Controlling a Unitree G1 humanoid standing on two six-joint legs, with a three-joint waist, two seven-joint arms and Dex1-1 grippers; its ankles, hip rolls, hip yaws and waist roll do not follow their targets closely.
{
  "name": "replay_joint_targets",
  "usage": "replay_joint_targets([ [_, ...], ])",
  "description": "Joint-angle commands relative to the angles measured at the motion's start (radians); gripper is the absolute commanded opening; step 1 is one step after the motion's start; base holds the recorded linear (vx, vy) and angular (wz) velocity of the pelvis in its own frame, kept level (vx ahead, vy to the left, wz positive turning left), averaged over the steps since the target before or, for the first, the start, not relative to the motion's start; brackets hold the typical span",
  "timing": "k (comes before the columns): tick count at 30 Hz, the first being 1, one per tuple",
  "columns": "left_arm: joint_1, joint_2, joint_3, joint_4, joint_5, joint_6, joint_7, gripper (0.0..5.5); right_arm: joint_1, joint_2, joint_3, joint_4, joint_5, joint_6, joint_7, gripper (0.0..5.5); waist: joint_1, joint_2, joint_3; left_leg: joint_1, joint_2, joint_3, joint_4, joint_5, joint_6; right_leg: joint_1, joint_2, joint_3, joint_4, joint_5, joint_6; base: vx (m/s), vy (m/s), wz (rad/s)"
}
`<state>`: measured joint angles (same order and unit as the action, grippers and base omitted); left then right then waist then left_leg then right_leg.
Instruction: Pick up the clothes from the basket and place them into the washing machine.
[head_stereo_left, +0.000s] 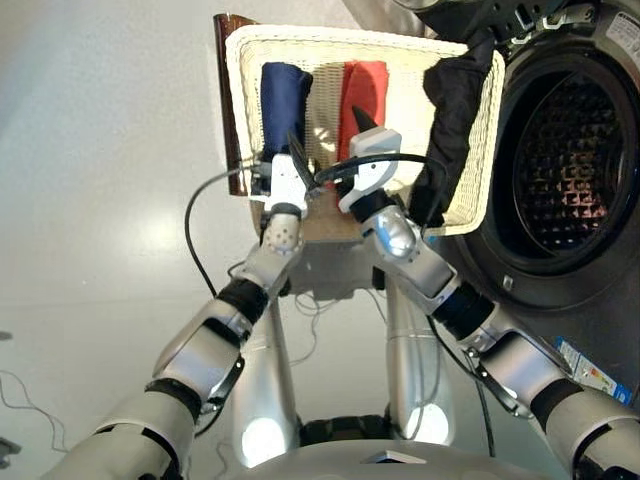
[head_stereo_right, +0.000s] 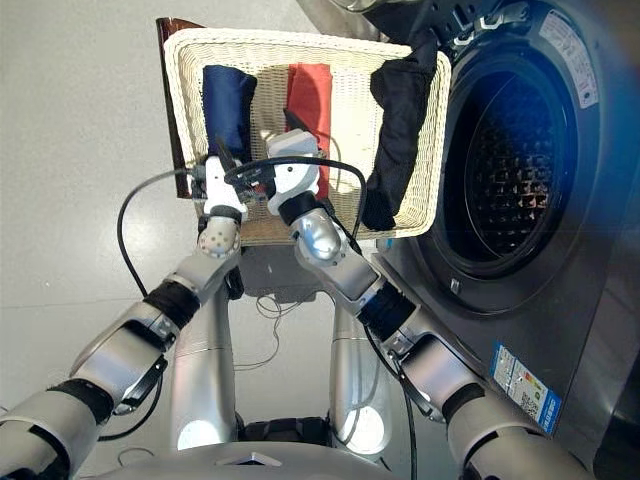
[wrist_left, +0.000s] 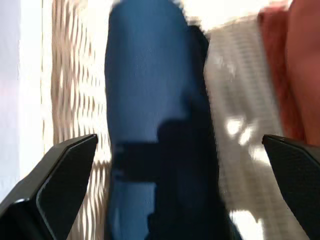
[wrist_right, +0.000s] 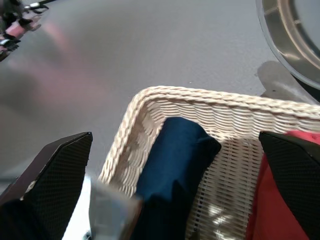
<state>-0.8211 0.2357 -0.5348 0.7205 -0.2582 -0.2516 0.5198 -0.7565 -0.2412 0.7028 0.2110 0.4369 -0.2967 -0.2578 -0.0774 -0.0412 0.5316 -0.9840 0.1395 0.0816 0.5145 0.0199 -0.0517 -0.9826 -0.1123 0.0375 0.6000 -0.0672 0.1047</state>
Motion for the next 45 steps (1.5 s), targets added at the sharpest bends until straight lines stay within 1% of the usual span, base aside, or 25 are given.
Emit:
replay_joint_targets([
  [1, -0.021, -0.018, -0.035, -0.085, 0.061, -0.034, 0.042, 5.5, -0.027, 0.026, -0.01, -0.139, -0.007, -0.078, 0.024, 5.5, 0.006, 0.011, -0.012, 0.003, -0.008, 0.024, 0.039, -0.092, -0.003, -0.073, 0.017, 0.007, 0.003, 0.014, -0.012, 0.0, 0.0, 0.0],
  [3, -0.025, -0.023, -0.037, -0.094, 0.061, -0.035, 0.046, 5.5, -0.033, 0.023, -0.008, -0.146, -0.001, -0.078, 0.026, 5.5, 0.005, 0.01, -0.012, -0.004, -0.007, 0.024, 0.041, -0.092, -0.004, -0.08, 0.019, 0.008, 0.003, 0.014, -0.012, 0.054, 0.007, -0.014],
  [4, -0.018, -0.026, -0.039, -0.093, 0.06, -0.033, 0.048, 5.5, -0.025, 0.024, -0.006, -0.147, 0.001, -0.077, 0.028, 5.5, 0.005, 0.011, -0.012, 0.019, -0.006, 0.02, 0.054, -0.129, -0.01, -0.059, 0.019, 0.008, 0.019, -0.022, -0.008, 0.107, 0.019, -0.022],
  [9, -0.039, -0.039, -0.032, -0.064, 0.029, -0.03, 0.057, 5.5, -0.04, 0.021, -0.001, -0.149, 0.002, -0.074, 0.025, 5.5, 0.002, 0.006, -0.012, 0.006, -0.003, 0.02, 0.055, -0.129, -0.011, -0.071, 0.023, 0.009, 0.016, -0.017, -0.006, 0.021, 0.001, -0.002],
  [11, -0.049, -0.049, -0.021, -0.034, -0.012, -0.031, 0.055, 5.5, -0.045, 0.023, 0.002, -0.15, 0.007, -0.071, 0.024, 5.5, 0.001, 0.003, -0.012, 0.004, -0.001, 0.024, 0.053, -0.128, -0.012, -0.076, 0.024, 0.008, 0.013, -0.016, -0.006, 0.0, 0.0, 0.0],
  [18, -0.089, -0.054, 0.008, 0.054, -0.137, -0.03, 0.029, 5.5, -0.046, 0.026, 0.017, -0.171, 0.036, -0.065, 0.03, 5.5, -0.009, -0.006, -0.012, -0.022, 0.001, 0.023, 0.069, -0.133, -0.014, -0.097, 0.027, 0.014, 0.016, -0.012, -0.005, 0.0, 0.0, 0.0],
  [24, -0.107, -0.058, 0.02, 0.118, -0.205, -0.014, 0.011, 5.5, -0.035, 0.021, 0.027, -0.187, 0.057, -0.063, 0.034, 5.5, -0.012, -0.006, -0.012, -0.039, 0.005, 0.026, 0.081, -0.134, -0.014, -0.113, 0.026, 0.019, 0.018, -0.008, -0.005, 0.0, 0.0, 0.0],
  [29, -0.116, -0.067, 0.029, 0.16, -0.238, -0.005, 0.012, 5.5, -0.028, 0.01, 0.036, -0.192, 0.066, -0.059, 0.031, 5.5, -0.011, -0.006, -0.012, -0.047, 0.006, 0.03, 0.087, -0.135, -0.012, -0.12, 0.028, 0.022, 0.019, -0.005, -0.005, 0.0, 0.0, 0.0],
  [30, -0.117, -0.073, 0.03, 0.174, -0.252, 0.0, 0.011, 5.2, -0.024, 0.007, 0.038, -0.193, 0.073, -0.058, 0.027, 5.5, -0.011, -0.005, -0.012, -0.047, 0.006, 0.029, 0.087, -0.134, -0.013, -0.121, 0.029, 0.023, 0.02, -0.005, -0.006, 0.0, 0.0, 0.0],
  [31, -0.117, -0.074, 0.03, 0.181, -0.253, 0.006, 0.012, 4.55, -0.021, 0.005, 0.038, -0.193, 0.078, -0.058, 0.026, 5.5, -0.012, -0.005, -0.012, -0.047, 0.006, 0.029, 0.086, -0.133, -0.013, -0.12, 0.029, 0.023, 0.018, -0.002, -0.005, 0.0, 0.0, 0.0],
  [32, -0.116, -0.075, 0.032, 0.19, -0.253, 0.011, 0.011, 4.31, -0.019, 0.003, 0.035, -0.193, 0.082, -0.058, 0.024, 5.5, -0.013, -0.005, -0.012, -0.046, 0.006, 0.029, 0.086, -0.133, -0.013, -0.119, 0.029, 0.024, 0.015, -0.002, -0.005, 0.0, 0.0, 0.0],
  [33, -0.117, -0.077, 0.032, 0.196, -0.253, 0.014, 0.009, 3.86, -0.019, 0.002, 0.034, -0.193, 0.087, -0.056, 0.025, 5.5, -0.012, -0.005, -0.012, -0.047, 0.006, 0.029, 0.086, -0.133, -0.013, -0.118, 0.031, 0.025, 0.013, 0.0, -0.005, 0.0, 0.0, 0.0],
  [34, -0.118, -0.078, 0.032, 0.204, -0.254, 0.017, 0.008, 2.29, -0.019, -0.001, 0.034, -0.194, 0.091, -0.056, 0.026, 5.5, -0.011, -0.005, -0.012, -0.046, 0.006, 0.03, 0.085, -0.132, -0.013, -0.118, 0.032, 0.026, 0.012, 0.0, -0.005, 0.0, 0.0, 0.0],
  [36, -0.119, -0.08, 0.03, 0.21, -0.255, 0.02, 0.008, 1.77, -0.018, -0.003, 0.035, -0.195, 0.095, -0.056, 0.026, 5.5, -0.011, -0.004, -0.012, -0.046, 0.007, 0.03, 0.085, -0.132, -0.013, -0.118, 0.033, 0.028, 0.01, 0.003, -0.005, 0.0, 0.0, 0.0],
  [37, -0.122, -0.083, 0.031, 0.222, -0.258, 0.025, 0.008, 1.21, -0.019, -0.006, 0.036, -0.197, 0.1, -0.057, 0.025, 5.5, -0.011, -0.005, -0.012, -0.045, 0.007, 0.031, 0.086, -0.133, -0.014, -0.116, 0.034, 0.029, 0.008, 0.003, -0.006, 0.0, 0.0, 0.0],
  [38, -0.125, -0.084, 0.03, 0.23, -0.255, 0.03, 0.007, 0.95, -0.018, -0.007, 0.036, -0.199, 0.101, -0.057, 0.024, 5.5, -0.011, -0.005, -0.012, -0.045, 0.008, 0.031, 0.087, -0.132, -0.014, -0.116, 0.034, 0.029, 0.006, 0.004, -0.005, 0.0, 0.0, 0.0],
  [39, -0.127, -0.083, 0.03, 0.235, -0.25, 0.034, 0.006, 0.19, -0.016, -0.01, 0.036, -0.199, 0.102, -0.057, 0.025, 5.5, -0.011, -0.005, -0.012, -0.045, 0.008, 0.031, 0.088, -0.132, -0.014, -0.116, 0.035, 0.03, 0.006, 0.004, -0.005, 0.0, 0.0, 0.0],
  [40, -0.127, -0.081, 0.028, 0.233, -0.246, 0.035, 0.007, 0.0, -0.013, -0.013, 0.036, -0.2, 0.102, -0.056, 0.024, 5.5, -0.01, -0.004, -0.012, -0.046, 0.008, 0.031, 0.088, -0.132, -0.014, -0.116, 0.035, 0.029, 0.006, 0.004, -0.005, 0.0, 0.0, 0.0],
  [45, -0.126, -0.08, 0.023, 0.225, -0.233, 0.041, 0.007, 0.0, 0.0, -0.021, 0.027, -0.198, 0.108, -0.054, 0.022, 5.5, -0.01, -0.005, -0.012, -0.034, 0.01, 0.034, 0.075, -0.126, -0.015, -0.105, 0.033, 0.027, -0.002, 0.007, -0.005, 0.0, 0.0, 0.0],
])
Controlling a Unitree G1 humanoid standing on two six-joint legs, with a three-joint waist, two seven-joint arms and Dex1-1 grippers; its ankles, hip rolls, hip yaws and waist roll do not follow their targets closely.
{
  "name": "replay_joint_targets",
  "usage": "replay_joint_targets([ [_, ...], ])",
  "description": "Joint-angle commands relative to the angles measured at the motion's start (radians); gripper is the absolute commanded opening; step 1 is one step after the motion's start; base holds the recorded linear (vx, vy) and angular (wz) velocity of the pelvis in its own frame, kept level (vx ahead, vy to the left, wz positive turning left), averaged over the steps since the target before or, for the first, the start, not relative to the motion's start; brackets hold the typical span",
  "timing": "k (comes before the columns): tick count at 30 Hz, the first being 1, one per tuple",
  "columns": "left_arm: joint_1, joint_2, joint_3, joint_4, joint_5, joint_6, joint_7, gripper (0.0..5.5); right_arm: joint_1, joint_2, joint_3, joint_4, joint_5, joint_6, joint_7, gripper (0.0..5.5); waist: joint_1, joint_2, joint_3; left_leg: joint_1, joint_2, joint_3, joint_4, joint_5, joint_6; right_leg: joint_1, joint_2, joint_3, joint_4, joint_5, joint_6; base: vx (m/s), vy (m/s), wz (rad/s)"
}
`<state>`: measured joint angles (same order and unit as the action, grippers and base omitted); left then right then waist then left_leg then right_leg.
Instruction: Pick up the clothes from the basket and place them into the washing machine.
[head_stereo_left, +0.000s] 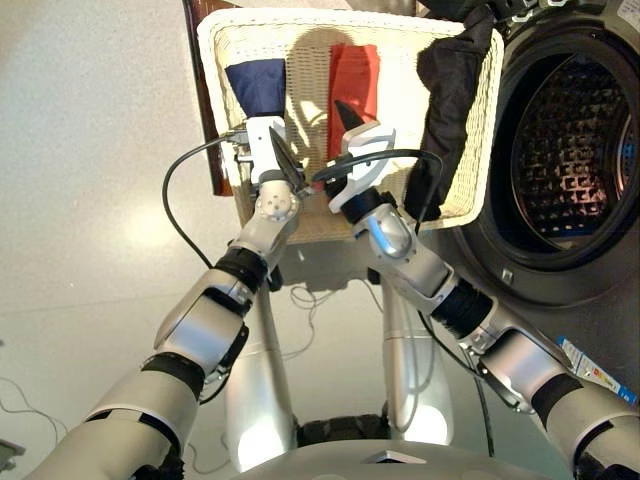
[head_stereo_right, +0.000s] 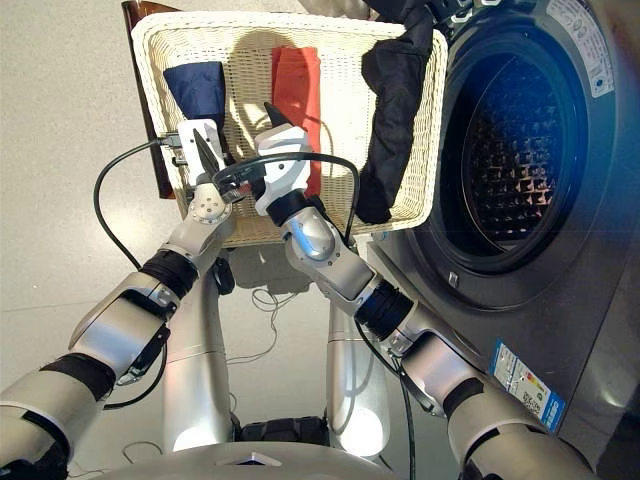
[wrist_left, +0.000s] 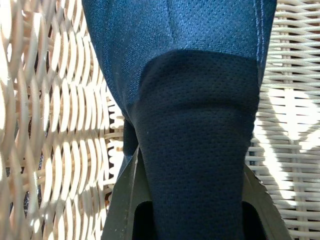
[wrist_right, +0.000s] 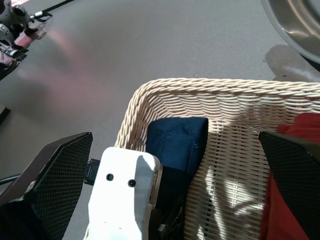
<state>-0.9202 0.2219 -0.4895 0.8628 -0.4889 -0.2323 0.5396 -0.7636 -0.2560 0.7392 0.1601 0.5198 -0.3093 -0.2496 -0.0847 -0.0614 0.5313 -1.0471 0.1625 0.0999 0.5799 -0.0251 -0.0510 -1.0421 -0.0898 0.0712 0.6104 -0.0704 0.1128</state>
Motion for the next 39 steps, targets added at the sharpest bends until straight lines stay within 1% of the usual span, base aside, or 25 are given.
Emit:
replay_joint_targets([
  [1, -0.022, -0.067, -0.025, 0.07, 0.002, 0.019, -0.013, 0.0, 0.01, -0.01, -0.014, -0.146, 0.025, -0.041, 0.015, 5.5, -0.003, 0.015, -0.011, 0.035, -0.014, 0.017, 0.002, -0.078, -0.016, -0.039, 0.01, -0.007, -0.018, 0.013, -0.012, 0.0, 0.0, 0.0],
  [4, 0.002, -0.066, -0.036, 0.036, 0.019, 0.018, -0.015, 0.0, 0.027, -0.026, -0.034, -0.146, 0.018, -0.04, 0.003, 5.5, -0.003, 0.017, -0.011, 0.063, -0.016, 0.023, -0.025, -0.068, -0.016, -0.012, 0.006, -0.01, -0.042, 0.021, -0.01, 0.0, 0.0, 0.0],
  [6, 0.03, -0.056, -0.046, -0.01, 0.056, 0.016, -0.013, 0.0, 0.044, -0.043, -0.054, -0.154, 0.007, -0.044, -0.004, 5.5, -0.003, 0.019, -0.011, 0.095, -0.019, 0.028, -0.056, -0.061, -0.015, 0.014, 0.005, -0.011, -0.064, 0.028, -0.008, 0.0, 0.0, 0.0],
  [9, 0.085, -0.028, -0.05, -0.078, 0.114, 0.008, -0.01, 0.0, 0.087, -0.076, -0.101, -0.167, 0.001, -0.052, -0.013, 5.5, 0.0, 0.019, -0.011, 0.157, -0.03, 0.034, -0.111, -0.046, -0.014, 0.072, 0.003, -0.015, -0.105, 0.04, -0.004, -0.02, -0.003, -0.006],
  [10, 0.096, -0.015, -0.044, -0.107, 0.129, -0.002, -0.013, 0.0, 0.1, -0.09, -0.124, -0.176, -0.004, -0.056, -0.018, 5.5, -0.002, 0.014, -0.011, 0.161, -0.034, 0.042, -0.142, -0.005, -0.008, 0.076, 0.001, -0.015, -0.137, 0.078, -0.006, -0.06, -0.018, -0.026],
  [12, 0.147, 0.014, -0.041, -0.197, 0.168, -0.019, -0.006, 0.0, 0.132, -0.117, -0.166, -0.203, -0.013, -0.064, -0.024, 5.5, -0.002, 0.013, -0.011, 0.211, -0.041, 0.04, -0.181, 0.003, -0.007, 0.124, -0.002, -0.02, -0.168, 0.086, -0.002, -0.026, -0.011, -0.016],
  [13, 0.173, 0.031, -0.035, -0.233, 0.192, -0.027, -0.008, 0.0, 0.152, -0.131, -0.185, -0.218, -0.022, -0.067, -0.025, 5.5, -0.002, 0.009, -0.011, 0.239, -0.046, 0.038, -0.201, 0.006, -0.007, 0.151, -0.001, -0.017, -0.185, 0.089, 0.002, 0.06, -0.02, 0.009],
  [15, 0.217, 0.06, -0.027, -0.302, 0.237, -0.049, -0.004, 0.0, 0.179, -0.156, -0.221, -0.244, -0.045, -0.077, -0.032, 5.5, 0.001, 0.004, -0.011, 0.292, -0.058, 0.038, -0.243, 0.017, -0.002, 0.199, 0.003, -0.014, -0.217, 0.098, 0.006, 0.058, -0.016, 0.027],
  [16, 0.241, 0.079, -0.018, -0.362, 0.267, -0.066, -0.003, 0.0, 0.195, -0.161, -0.239, -0.249, -0.022, -0.09, -0.026, 5.5, 0.006, 0.002, -0.011, 0.317, -0.065, 0.038, -0.265, 0.024, 0.0, 0.228, 0.002, -0.015, -0.238, 0.104, 0.009, 0.0, 0.0, 0.0],
  [18, 0.262, 0.094, -0.013, -0.388, 0.285, -0.069, -0.006, 0.0, 0.203, -0.167, -0.246, -0.258, -0.006, -0.094, -0.014, 5.5, 0.008, -0.003, -0.011, 0.333, -0.069, 0.039, -0.275, 0.027, 0.002, 0.247, 0.001, -0.016, -0.25, 0.106, 0.009, 0.0, 0.0, 0.0],
  [20, 0.302, 0.138, -0.003, -0.486, 0.34, -0.081, -0.016, 0.0, 0.224, -0.193, -0.258, -0.296, 0.034, -0.092, 0.024, 5.5, 0.015, -0.009, -0.011, 0.364, -0.069, 0.041, -0.292, 0.031, 0.0, 0.281, 0.0, -0.018, -0.27, 0.104, 0.009, 0.026, -0.023, -0.001],
  [22, 0.36, 0.204, 0.001, -0.604, 0.391, -0.099, -0.043, 0.0, 0.222, -0.243, -0.26, -0.339, 0.093, -0.083, 0.08, 5.5, 0.027, -0.013, -0.011, 0.395, -0.066, 0.037, -0.3, 0.032, -0.004, 0.314, 0.001, -0.022, -0.279, 0.098, 0.007, 0.0, 0.0, 0.0],
  [23, 0.361, 0.204, 0.001, -0.605, 0.391, -0.098, -0.043, 0.0, 0.223, -0.243, -0.26, -0.339, 0.094, -0.083, 0.081, 5.5, 0.027, -0.014, -0.011, 0.395, -0.066, 0.037, -0.301, 0.032, -0.004, 0.315, 0.001, -0.022, -0.279, 0.098, 0.007, 0.0, 0.0, 0.0],
  [24, 0.378, 0.229, 0.001, -0.649, 0.407, -0.109, -0.056, 0.0, 0.216, -0.264, -0.256, -0.354, 0.111, -0.079, 0.098, 5.5, 0.033, -0.014, -0.011, 0.407, -0.065, 0.036, -0.301, 0.031, -0.007, 0.324, 0.0, -0.025, -0.278, 0.095, 0.006, 0.0, 0.0, 0.0],
  [25, 0.399, 0.277, -0.004, -0.739, 0.434, -0.126, -0.075, 0.0, 0.2, -0.295, -0.254, -0.375, 0.144, -0.076, 0.119, 5.5, 0.04, -0.012, -0.011, 0.428, -0.065, 0.033, -0.305, 0.03, -0.01, 0.35, -0.003, -0.03, -0.279, 0.09, 0.006, 0.0, 0.0, 0.0],
  [26, 0.401, 0.277, -0.004, -0.74, 0.434, -0.125, -0.075, 0.0, 0.2, -0.294, -0.254, -0.374, 0.145, -0.076, 0.119, 5.5, 0.04, -0.012, -0.011, 0.429, -0.065, 0.033, -0.305, 0.03, -0.01, 0.351, -0.003, -0.03, -0.28, 0.09, 0.006, 0.0, 0.0, 0.0],
  [27, 0.406, 0.301, -0.008, -0.781, 0.452, -0.132, -0.081, 0.0, 0.19, -0.305, -0.25, -0.386, 0.164, -0.073, 0.129, 5.5, 0.043, -0.009, -0.011, 0.44, -0.064, 0.03, -0.309, 0.03, -0.013, 0.362, -0.006, -0.034, -0.281, 0.087, 0.007, 0.0, 0.0, 0.0],
  [30, 0.417, 0.374, -0.018, -0.881, 0.504, -0.135, -0.082, 0.0, 0.148, -0.332, -0.216, -0.407, 0.208, -0.061, 0.147, 5.5, 0.052, -0.004, -0.011, 0.458, -0.066, 0.029, -0.316, 0.036, -0.016, 0.383, -0.01, -0.042, -0.288, 0.089, 0.007, 0.0, 0.0, 0.0],
  [31, 0.396, 0.439, -0.056, -0.931, 0.588, -0.133, -0.083, 0.0, 0.116, -0.35, -0.19, -0.422, 0.221, -0.056, 0.156, 5.5, 0.056, -0.002, -0.011, 0.469, -0.064, 0.028, -0.313, 0.029, -0.019, 0.397, -0.012, -0.046, -0.285, 0.079, 0.009, 0.0, 0.0, 0.0],
  [32, 0.394, 0.441, -0.056, -0.932, 0.589, -0.133, -0.083, 0.0, 0.113, -0.35, -0.191, -0.422, 0.221, -0.056, 0.156, 5.5, 0.056, -0.003, -0.011, 0.465, -0.064, 0.028, -0.316, 0.036, -0.018, 0.393, -0.012, -0.046, -0.289, 0.086, 0.008, 0.0, 0.0, 0.0],
  [33, 0.37, 0.476, -0.081, -0.966, 0.645, -0.131, -0.081, 0.0, 0.092, -0.359, -0.174, -0.434, 0.223, -0.055, 0.164, 5.5, 0.059, -0.002, -0.011, 0.469, -0.064, 0.028, -0.314, 0.034, -0.019, 0.399, -0.013, -0.049, -0.286, 0.082, 0.008, 0.0, 0.0, 0.0],
  [35, 0.35, 0.494, -0.114, -0.996, 0.674, -0.134, -0.07, 0.0, 0.058, -0.367, -0.152, -0.446, 0.239, -0.059, 0.16, 5.5, 0.062, -0.001, -0.011, 0.473, -0.063, 0.027, -0.308, 0.032, -0.02, 0.406, -0.017, -0.055, -0.284, 0.078, 0.01, 0.0, 0.0, 0.0],
  [36, 0.318, 0.515, -0.145, -1.02, 0.704, -0.14, -0.057, 0.0, 0.03, -0.37, -0.133, -0.453, 0.254, -0.06, 0.156, 5.5, 0.063, 0.002, -0.011, 0.475, -0.063, 0.026, -0.305, 0.032, -0.021, 0.411, -0.02, -0.057, -0.282, 0.076, 0.011, 0.0, 0.0, 0.0],
  [37, 0.316, 0.515, -0.145, -1.02, 0.704, -0.14, -0.056, 0.0, 0.029, -0.37, -0.134, -0.452, 0.255, -0.061, 0.157, 5.5, 0.063, 0.002, -0.011, 0.474, -0.063, 0.025, -0.305, 0.033, -0.021, 0.41, -0.02, -0.058, -0.283, 0.077, 0.011, 0.0, 0.0, 0.0],
  [39, 0.269, 0.53, -0.189, -1.037, 0.732, -0.14, -0.05, 0.0, -0.008, -0.373, -0.103, -0.464, 0.272, -0.063, 0.156, 5.5, 0.066, 0.002, -0.011, 0.474, -0.062, 0.023, -0.302, 0.033, -0.022, 0.414, -0.023, -0.062, -0.281, 0.075, 0.012, 0.0, 0.0, 0.0],
])
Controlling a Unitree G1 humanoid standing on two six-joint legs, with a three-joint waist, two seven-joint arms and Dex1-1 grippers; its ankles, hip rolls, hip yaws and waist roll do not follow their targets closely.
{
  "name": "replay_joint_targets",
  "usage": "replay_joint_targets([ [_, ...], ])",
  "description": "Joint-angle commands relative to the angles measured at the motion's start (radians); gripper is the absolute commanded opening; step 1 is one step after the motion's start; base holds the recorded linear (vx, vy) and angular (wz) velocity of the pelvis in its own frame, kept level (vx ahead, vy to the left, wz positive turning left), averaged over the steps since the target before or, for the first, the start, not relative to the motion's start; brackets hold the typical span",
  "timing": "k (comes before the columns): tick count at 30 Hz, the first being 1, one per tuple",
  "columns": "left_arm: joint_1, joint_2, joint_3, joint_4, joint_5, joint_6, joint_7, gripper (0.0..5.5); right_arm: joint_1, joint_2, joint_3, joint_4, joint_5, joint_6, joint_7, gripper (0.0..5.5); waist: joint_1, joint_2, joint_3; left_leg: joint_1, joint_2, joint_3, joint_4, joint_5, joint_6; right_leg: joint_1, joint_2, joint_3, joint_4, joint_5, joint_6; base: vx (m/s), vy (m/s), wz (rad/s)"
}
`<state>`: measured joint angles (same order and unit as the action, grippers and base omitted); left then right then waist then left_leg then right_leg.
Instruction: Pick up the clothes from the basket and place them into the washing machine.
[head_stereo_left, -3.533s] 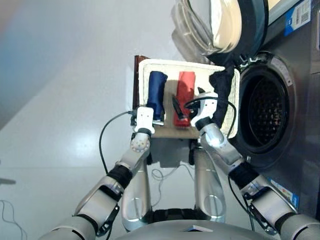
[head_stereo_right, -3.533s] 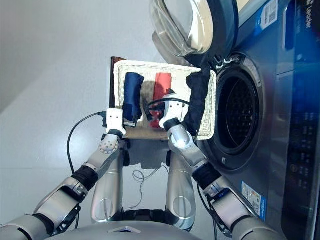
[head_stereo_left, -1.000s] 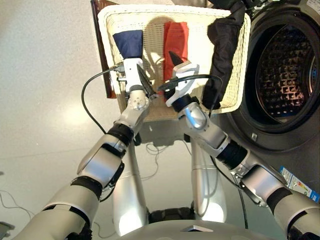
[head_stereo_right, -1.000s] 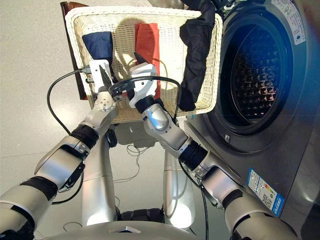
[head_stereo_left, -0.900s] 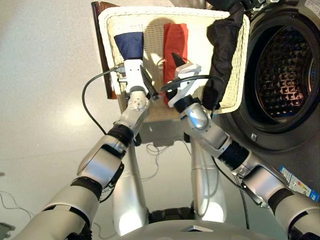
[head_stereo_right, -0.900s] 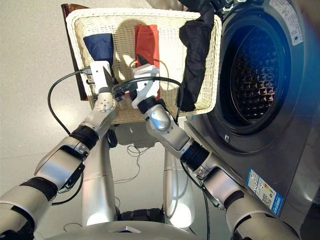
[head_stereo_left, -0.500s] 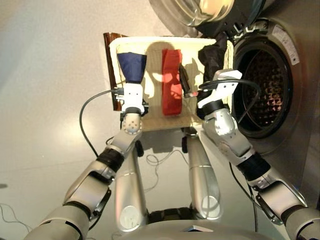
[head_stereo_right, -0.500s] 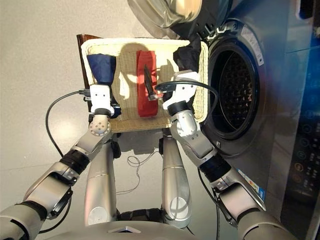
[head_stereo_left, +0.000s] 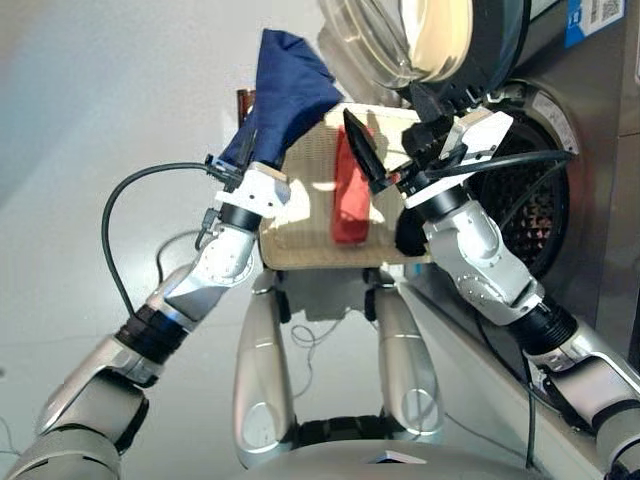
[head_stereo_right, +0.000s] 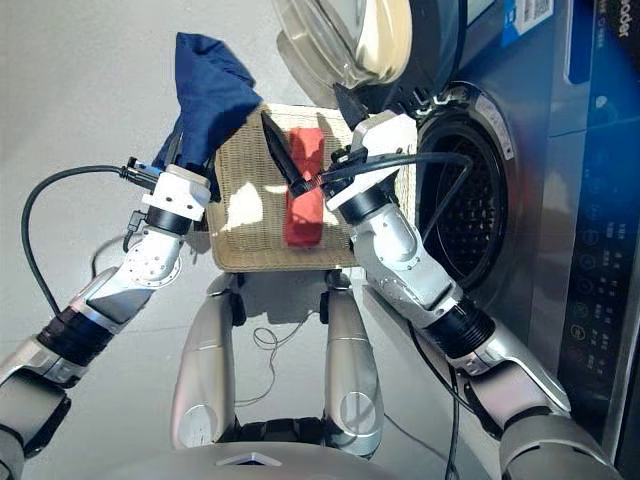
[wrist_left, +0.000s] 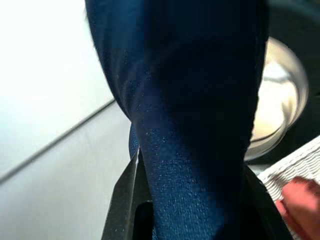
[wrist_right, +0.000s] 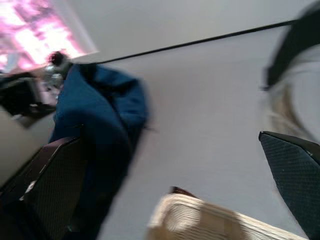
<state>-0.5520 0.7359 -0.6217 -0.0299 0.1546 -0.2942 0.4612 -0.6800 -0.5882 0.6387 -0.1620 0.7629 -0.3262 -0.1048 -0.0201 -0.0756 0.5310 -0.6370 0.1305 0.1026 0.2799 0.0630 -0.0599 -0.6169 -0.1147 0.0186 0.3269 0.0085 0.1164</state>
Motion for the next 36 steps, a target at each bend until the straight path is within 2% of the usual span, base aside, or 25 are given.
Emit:
replay_joint_targets([
  [1, -0.119, 0.021, -0.075, -0.147, 0.102, -0.079, 0.028, 0.0, -0.105, -0.042, 0.006, -0.14, 0.03, -0.046, 0.011, 5.5, 0.002, 0.016, -0.011, 0.064, -0.031, 0.022, -0.001, -0.056, -0.014, -0.009, 0.001, -0.01, 0.002, -0.005, 0.008, 0.0, 0.0, 0.0],
  [10, -0.168, 0.018, -0.112, -0.16, 0.126, -0.074, 0.057, 0.0, -0.178, -0.003, 0.063, -0.119, 0.022, -0.037, -0.002, 5.5, 0.013, 0.019, -0.011, 0.058, -0.031, 0.022, 0.009, -0.056, -0.013, -0.013, -0.003, -0.014, 0.011, -0.011, 0.005, 0.0, 0.0, 0.0],
  [22, -0.191, -0.029, -0.093, -0.192, 0.113, -0.063, 0.089, 0.0, -0.127, 0.052, 0.062, -0.035, 0.04, -0.021, -0.024, 5.5, 0.019, 0.028, -0.011, 0.04, -0.033, 0.016, 0.022, -0.061, -0.009, -0.027, -0.004, -0.01, 0.019, -0.014, -0.001, 0.0, 0.0, 0.0],
  [23, -0.195, -0.033, -0.09, -0.196, 0.112, -0.064, 0.092, 0.0, -0.123, 0.055, 0.063, -0.024, 0.044, -0.02, -0.027, 5.2, 0.02, 0.029, -0.011, 0.039, -0.033, 0.016, 0.021, -0.06, -0.009, -0.029, -0.005, -0.01, 0.019, -0.014, -0.002, 0.0, 0.0, 0.0],
  [24, -0.197, -0.036, -0.09, -0.202, 0.111, -0.064, 0.094, 0.0, -0.124, 0.055, 0.064, -0.019, 0.042, -0.019, -0.03, 2.93, 0.02, 0.03, -0.011, 0.037, -0.033, 0.016, 0.023, -0.06, -0.009, -0.03, -0.005, -0.01, 0.019, -0.013, -0.002, 0.0, 0.0, 0.0],
  [26, -0.199, -0.042, -0.089, -0.209, 0.11, -0.065, 0.096, 0.0, -0.119, 0.06, 0.064, -0.007, 0.04, -0.017, -0.038, 1.62, 0.021, 0.031, -0.011, 0.035, -0.033, 0.016, 0.023, -0.059, -0.009, -0.031, -0.006, -0.011, 0.017, -0.012, -0.003, 0.0, 0.0, 0.0],
  [27, -0.199, -0.044, -0.089, -0.212, 0.11, -0.064, 0.097, 0.0, -0.119, 0.061, 0.064, -0.006, 0.034, -0.017, -0.041, 0.69, 0.021, 0.032, -0.011, 0.034, -0.034, 0.016, 0.023, -0.059, -0.008, -0.033, -0.006, -0.012, 0.019, -0.012, -0.003, 0.0, 0.0, 0.0],
  [28, -0.196, -0.047, -0.088, -0.212, 0.108, -0.064, 0.097, 0.0, -0.116, 0.061, 0.061, -0.009, 0.026, -0.016, -0.042, 0.0, 0.021, 0.033, -0.011, 0.033, -0.034, 0.017, 0.023, -0.059, -0.007, -0.034, -0.006, -0.012, 0.02, -0.012, -0.003, 0.0, 0.0, 0.0],
  [34, -0.186, -0.058, -0.095, -0.197, 0.112, -0.062, 0.095, 0.0, -0.102, 0.069, 0.036, -0.018, -0.009, -0.037, -0.058, 0.0, 0.02, 0.035, -0.011, 0.031, -0.037, 0.012, 0.026, -0.06, -0.004, -0.035, -0.007, -0.011, 0.021, -0.012, -0.004, 0.0, 0.0, 0.0],
  [36, -0.179, -0.056, -0.09, -0.199, 0.109, -0.068, 0.099, 0.0, -0.096, 0.071, 0.013, -0.021, -0.072, -0.053, -0.074, 0.0, 0.02, 0.037, -0.011, 0.032, -0.038, 0.013, 0.025, -0.06, -0.004, -0.034, -0.007, -0.01, 0.02, -0.012, -0.003, 0.0, 0.0, 0.0],
])
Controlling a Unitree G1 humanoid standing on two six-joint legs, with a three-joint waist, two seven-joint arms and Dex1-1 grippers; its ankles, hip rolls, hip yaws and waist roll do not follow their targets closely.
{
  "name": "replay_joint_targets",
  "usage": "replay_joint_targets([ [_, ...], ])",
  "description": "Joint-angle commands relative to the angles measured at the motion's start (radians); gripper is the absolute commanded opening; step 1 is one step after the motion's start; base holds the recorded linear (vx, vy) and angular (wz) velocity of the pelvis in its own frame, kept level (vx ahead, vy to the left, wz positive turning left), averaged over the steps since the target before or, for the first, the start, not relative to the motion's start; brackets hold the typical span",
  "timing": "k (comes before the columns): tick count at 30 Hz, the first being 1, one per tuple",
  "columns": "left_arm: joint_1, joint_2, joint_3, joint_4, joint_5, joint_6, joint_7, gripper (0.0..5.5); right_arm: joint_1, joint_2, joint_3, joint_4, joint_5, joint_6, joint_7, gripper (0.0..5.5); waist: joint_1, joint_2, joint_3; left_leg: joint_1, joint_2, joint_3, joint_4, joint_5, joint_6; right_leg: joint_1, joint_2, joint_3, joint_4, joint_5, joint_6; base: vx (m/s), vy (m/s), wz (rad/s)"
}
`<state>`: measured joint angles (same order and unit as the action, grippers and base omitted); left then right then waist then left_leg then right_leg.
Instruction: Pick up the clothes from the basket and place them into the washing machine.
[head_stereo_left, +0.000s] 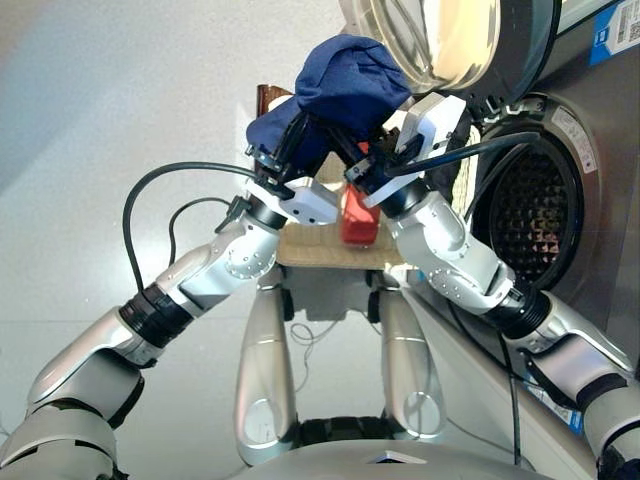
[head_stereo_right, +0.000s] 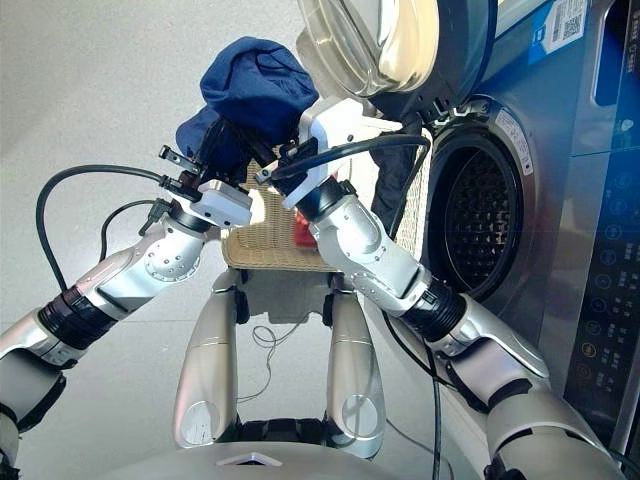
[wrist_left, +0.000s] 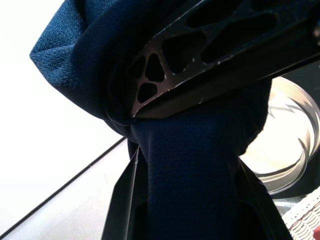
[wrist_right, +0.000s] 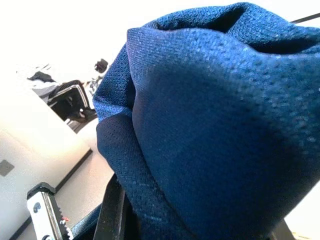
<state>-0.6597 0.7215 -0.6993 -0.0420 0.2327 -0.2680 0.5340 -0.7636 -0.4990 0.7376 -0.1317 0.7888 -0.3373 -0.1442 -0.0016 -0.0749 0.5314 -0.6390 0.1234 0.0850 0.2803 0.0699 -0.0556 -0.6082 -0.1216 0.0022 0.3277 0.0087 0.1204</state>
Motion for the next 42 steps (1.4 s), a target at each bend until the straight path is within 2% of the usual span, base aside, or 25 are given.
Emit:
replay_joint_targets([
  [1, -0.06, -0.04, -0.01, -0.196, 0.033, -0.102, 0.033, 0.0, -0.001, -0.015, -0.116, -0.064, -0.187, -0.07, -0.071, 0.0, 0.001, 0.04, -0.011, 0.039, -0.031, 0.029, 0.027, -0.077, -0.007, -0.037, 0.0, 0.006, 0.024, -0.022, -0.007, 0.0, 0.0, 0.0],
  [2, -0.054, -0.043, -0.009, -0.195, 0.042, -0.107, 0.047, 0.0, 0.017, 0.005, -0.145, -0.055, -0.261, -0.095, -0.123, 0.0, 0.001, 0.045, -0.011, 0.039, -0.033, 0.028, 0.029, -0.077, -0.006, -0.036, -0.001, 0.005, 0.025, -0.022, -0.007, 0.0, 0.0, 0.0],
  [5, -0.034, -0.037, 0.005, -0.186, 0.058, -0.112, 0.088, 0.0, 0.091, 0.053, -0.2, 0.002, -0.337, -0.128, -0.222, 0.0, -0.002, 0.052, -0.011, 0.036, -0.035, 0.031, 0.024, -0.075, -0.004, -0.039, -0.001, 0.005, 0.02, -0.019, -0.005, 0.0, 0.0, 0.0],
  [6, -0.027, -0.031, 0.009, -0.187, 0.061, -0.116, 0.099, 0.97, 0.105, 0.052, -0.211, 0.006, -0.36, -0.125, -0.235, 0.0, -0.004, 0.052, -0.011, 0.031, -0.036, 0.033, 0.019, -0.066, -0.002, -0.045, -0.001, 0.005, 0.014, -0.009, -0.005, 0.0, 0.0, 0.0],
  [7, -0.017, -0.025, 0.01, -0.188, 0.067, -0.116, 0.107, 2.72, 0.135, 0.049, -0.223, 0.01, -0.387, -0.126, -0.25, 0.0, -0.007, 0.051, -0.011, 0.029, -0.036, 0.034, 0.017, -0.065, -0.002, -0.046, -0.001, 0.005, 0.01, -0.007, -0.004, 0.0, 0.0, 0.0],
  [8, -0.003, -0.023, 0.008, -0.184, 0.072, -0.113, 0.119, 4.75, 0.167, 0.052, -0.231, 0.023, -0.41, -0.124, -0.277, 0.0, -0.007, 0.051, -0.011, 0.035, -0.036, 0.034, 0.019, -0.073, -0.001, -0.042, 0.0, 0.005, 0.013, -0.013, -0.003, 0.0, 0.0, 0.0],
  [9, -0.006, -0.022, 0.008, -0.184, 0.073, -0.113, 0.12, 5.5, 0.165, 0.052, -0.231, 0.022, -0.411, -0.123, -0.278, 0.0, -0.007, 0.05, -0.011, 0.031, -0.036, 0.035, 0.015, -0.065, -0.001, -0.046, 0.0, 0.005, 0.008, -0.005, -0.003, 0.0, 0.0, 0.0],
  [11, 0.007, -0.023, 0.016, -0.177, 0.073, -0.112, 0.139, 5.5, 0.243, 0.054, -0.265, 0.092, -0.493, -0.109, -0.335, 0.0, -0.011, 0.052, -0.011, 0.029, -0.037, 0.034, 0.02, -0.072, 0.001, -0.045, -0.002, 0.007, 0.01, -0.012, -0.001, 0.0, 0.0, 0.0],
  [16, 0.017, -0.048, 0.029, -0.165, 0.04, -0.118, 0.152, 5.5, 0.326, 0.097, -0.304, 0.259, -0.471, -0.117, -0.379, 0.0, -0.017, 0.059, -0.011, 0.018, -0.04, 0.037, 0.022, -0.071, 0.005, -0.054, -0.005, 0.012, 0.002, -0.002, 0.002, 0.0, 0.0, 0.0],
  [21, 0.006, -0.075, 0.021, -0.158, -0.007, -0.135, 0.13, 5.5, 0.329, 0.146, -0.372, 0.441, -0.479, -0.123, -0.461, 0.0, -0.017, 0.066, -0.011, 0.013, -0.043, 0.038, 0.028, -0.077, 0.009, -0.058, -0.008, 0.019, 0.003, -0.001, 0.003, 0.0, 0.0, 0.0],
  [26, -0.004, -0.093, 0.015, -0.163, -0.048, -0.138, 0.115, 5.5, 0.254, 0.176, -0.473, 0.636, -0.433, -0.12, -0.564, 0.0, -0.009, 0.077, -0.011, 0.014, -0.05, 0.036, 0.03, -0.082, 0.012, -0.056, -0.008, 0.019, -0.001, -0.001, 0.005, 0.0, 0.0, 0.0],
  [28, -0.01, -0.093, 0.013, -0.161, -0.051, -0.137, 0.112, 5.5, 0.233, 0.169, -0.483, 0.688, -0.471, -0.093, -0.595, 0.0, -0.005, 0.078, -0.011, 0.006, -0.051, 0.036, 0.027, -0.075, 0.013, -0.064, -0.008, 0.02, -0.004, 0.007, 0.005, 0.0, 0.0, 0.0],
  [29, -0.014, -0.094, 0.011, -0.158, -0.049, -0.133, 0.114, 5.5, 0.208, 0.134, -0.472, 0.734, -0.586, -0.037, -0.649, 0.0, -0.003, 0.078, -0.011, 0.01, -0.052, 0.036, 0.033, -0.086, 0.013, -0.059, -0.008, 0.019, 0.0, -0.001, 0.006, 0.0, 0.0, 0.0],
  [30, -0.02, -0.101, 0.011, -0.155, -0.051, -0.13, 0.116, 5.5, 0.192, 0.12, -0.472, 0.759, -0.628, -0.017, -0.677, 0.0, -0.002, 0.078, -0.011, 0.001, -0.054, 0.034, 0.033, -0.079, 0.015, -0.065, -0.007, 0.019, -0.004, 0.007, 0.005, 0.0, 0.0, 0.0],
  [35, -0.011, -0.126, 0.016, -0.173, -0.096, -0.141, 0.112, 5.5, 0.104, 0.044, -0.506, 0.943, -0.679, 0.064, -0.759, 0.0, 0.01, 0.083, -0.011, -0.014, -0.06, 0.016, 0.058, -0.095, 0.015, -0.07, -0.007, 0.015, 0.018, -0.01, 0.007, 0.0, 0.0, 0.0],
  [38, 0.01, -0.133, -0.014, -0.184, -0.126, -0.142, 0.082, 5.5, 0.037, -0.029, -0.511, 1.074, -0.693, 0.123, -0.804, 0.0, 0.018, 0.087, -0.011, -0.056, -0.062, 0.0, 0.116, -0.115, 0.015, -0.103, -0.004, 0.015, 0.074, -0.031, 0.002, 0.0, 0.0, 0.0],
  [42, 0.017, -0.13, -0.042, -0.184, -0.132, -0.119, 0.07, 5.5, -0.016, -0.105, -0.522, 1.217, -0.67, 0.183, -0.842, 0.0, 0.028, 0.098, -0.011, -0.131, -0.062, -0.018, 0.186, -0.139, 0.013, -0.168, -0.003, 0.011, 0.141, -0.059, -0.006, -0.009, -0.018, 0.094],
])
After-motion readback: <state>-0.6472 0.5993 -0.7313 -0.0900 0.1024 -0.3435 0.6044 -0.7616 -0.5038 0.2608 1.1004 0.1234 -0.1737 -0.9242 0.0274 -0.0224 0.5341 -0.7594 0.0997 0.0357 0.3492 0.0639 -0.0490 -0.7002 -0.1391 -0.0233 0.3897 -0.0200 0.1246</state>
